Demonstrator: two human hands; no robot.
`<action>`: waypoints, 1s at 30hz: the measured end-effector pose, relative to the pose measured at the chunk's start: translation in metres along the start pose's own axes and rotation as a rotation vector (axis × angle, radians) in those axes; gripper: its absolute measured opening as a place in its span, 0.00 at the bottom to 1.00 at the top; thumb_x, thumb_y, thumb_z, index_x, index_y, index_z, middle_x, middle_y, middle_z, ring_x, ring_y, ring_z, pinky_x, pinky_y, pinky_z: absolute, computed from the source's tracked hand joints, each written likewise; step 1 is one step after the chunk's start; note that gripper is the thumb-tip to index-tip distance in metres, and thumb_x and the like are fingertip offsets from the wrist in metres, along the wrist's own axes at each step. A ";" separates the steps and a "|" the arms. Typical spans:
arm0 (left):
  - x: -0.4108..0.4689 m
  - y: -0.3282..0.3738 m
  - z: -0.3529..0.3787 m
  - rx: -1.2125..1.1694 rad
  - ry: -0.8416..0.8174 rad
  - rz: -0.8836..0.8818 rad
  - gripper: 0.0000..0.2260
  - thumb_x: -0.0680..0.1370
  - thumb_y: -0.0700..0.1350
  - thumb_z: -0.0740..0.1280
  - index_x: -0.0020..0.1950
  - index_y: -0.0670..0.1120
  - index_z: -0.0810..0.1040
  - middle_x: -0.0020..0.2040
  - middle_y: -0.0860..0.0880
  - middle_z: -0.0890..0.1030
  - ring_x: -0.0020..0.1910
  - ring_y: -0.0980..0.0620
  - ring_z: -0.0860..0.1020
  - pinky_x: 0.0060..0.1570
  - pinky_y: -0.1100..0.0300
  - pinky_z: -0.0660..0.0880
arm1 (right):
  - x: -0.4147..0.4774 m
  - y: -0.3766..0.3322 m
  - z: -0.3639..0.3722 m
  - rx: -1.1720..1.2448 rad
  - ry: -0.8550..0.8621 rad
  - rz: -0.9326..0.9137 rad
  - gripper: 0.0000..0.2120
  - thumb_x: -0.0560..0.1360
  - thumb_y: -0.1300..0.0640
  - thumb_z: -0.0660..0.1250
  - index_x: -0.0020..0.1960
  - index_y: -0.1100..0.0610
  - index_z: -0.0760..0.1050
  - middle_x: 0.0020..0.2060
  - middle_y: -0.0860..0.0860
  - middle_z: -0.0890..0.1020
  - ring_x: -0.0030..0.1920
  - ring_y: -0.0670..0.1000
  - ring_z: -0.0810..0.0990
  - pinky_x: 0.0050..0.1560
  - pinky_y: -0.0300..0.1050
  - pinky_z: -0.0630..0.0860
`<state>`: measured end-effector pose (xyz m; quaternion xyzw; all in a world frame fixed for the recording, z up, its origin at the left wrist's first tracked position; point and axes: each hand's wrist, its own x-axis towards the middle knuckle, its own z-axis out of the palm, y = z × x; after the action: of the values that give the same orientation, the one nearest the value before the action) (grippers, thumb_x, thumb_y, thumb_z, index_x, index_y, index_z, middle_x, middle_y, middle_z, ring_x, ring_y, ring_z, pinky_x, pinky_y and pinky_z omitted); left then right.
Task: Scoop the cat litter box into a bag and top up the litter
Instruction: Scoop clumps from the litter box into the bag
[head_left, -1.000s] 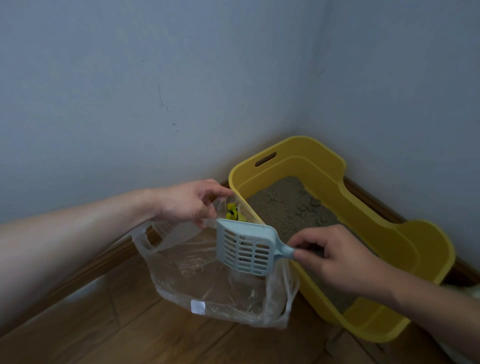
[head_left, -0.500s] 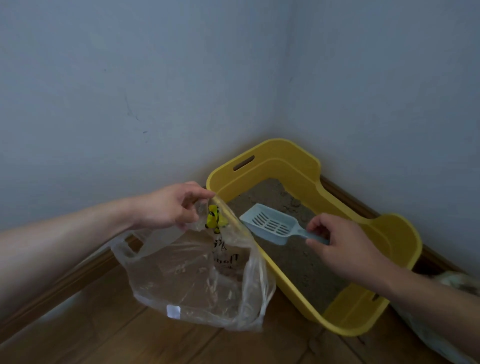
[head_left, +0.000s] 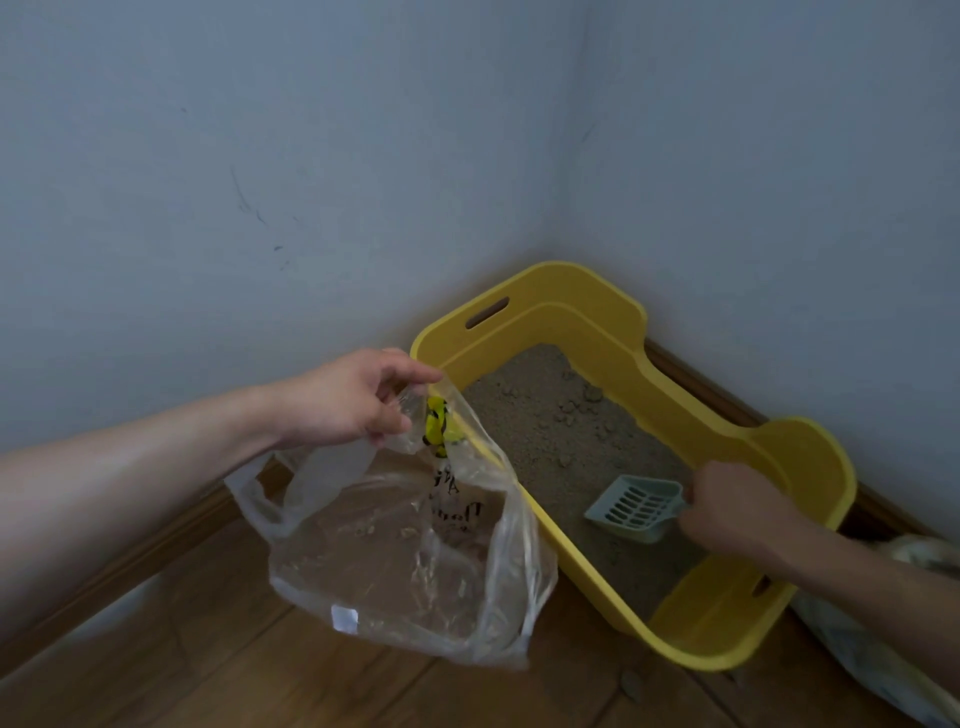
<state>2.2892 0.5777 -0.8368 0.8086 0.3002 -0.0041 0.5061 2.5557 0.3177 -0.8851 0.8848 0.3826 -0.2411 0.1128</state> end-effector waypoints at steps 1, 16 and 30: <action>0.002 0.000 0.001 0.002 -0.003 -0.001 0.26 0.74 0.27 0.68 0.65 0.52 0.75 0.38 0.57 0.74 0.30 0.58 0.73 0.35 0.60 0.77 | -0.001 0.002 -0.003 -0.009 -0.007 0.012 0.10 0.77 0.55 0.65 0.37 0.53 0.71 0.29 0.46 0.72 0.26 0.42 0.69 0.20 0.30 0.61; 0.033 0.001 0.016 -0.008 -0.078 -0.018 0.27 0.74 0.28 0.68 0.69 0.48 0.73 0.52 0.53 0.75 0.34 0.49 0.73 0.35 0.60 0.77 | 0.023 -0.005 0.031 0.061 -0.032 -0.017 0.05 0.77 0.56 0.65 0.53 0.54 0.77 0.42 0.48 0.79 0.40 0.44 0.80 0.39 0.38 0.81; 0.050 -0.024 0.012 0.013 -0.155 -0.097 0.28 0.74 0.27 0.67 0.72 0.45 0.70 0.29 0.61 0.80 0.27 0.58 0.74 0.31 0.65 0.71 | 0.093 -0.057 0.044 0.346 0.142 -0.125 0.07 0.77 0.59 0.66 0.52 0.54 0.81 0.36 0.43 0.76 0.36 0.41 0.77 0.30 0.34 0.69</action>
<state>2.3216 0.5990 -0.8781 0.7937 0.2988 -0.0929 0.5217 2.5542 0.3978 -0.9718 0.8801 0.3968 -0.2470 -0.0834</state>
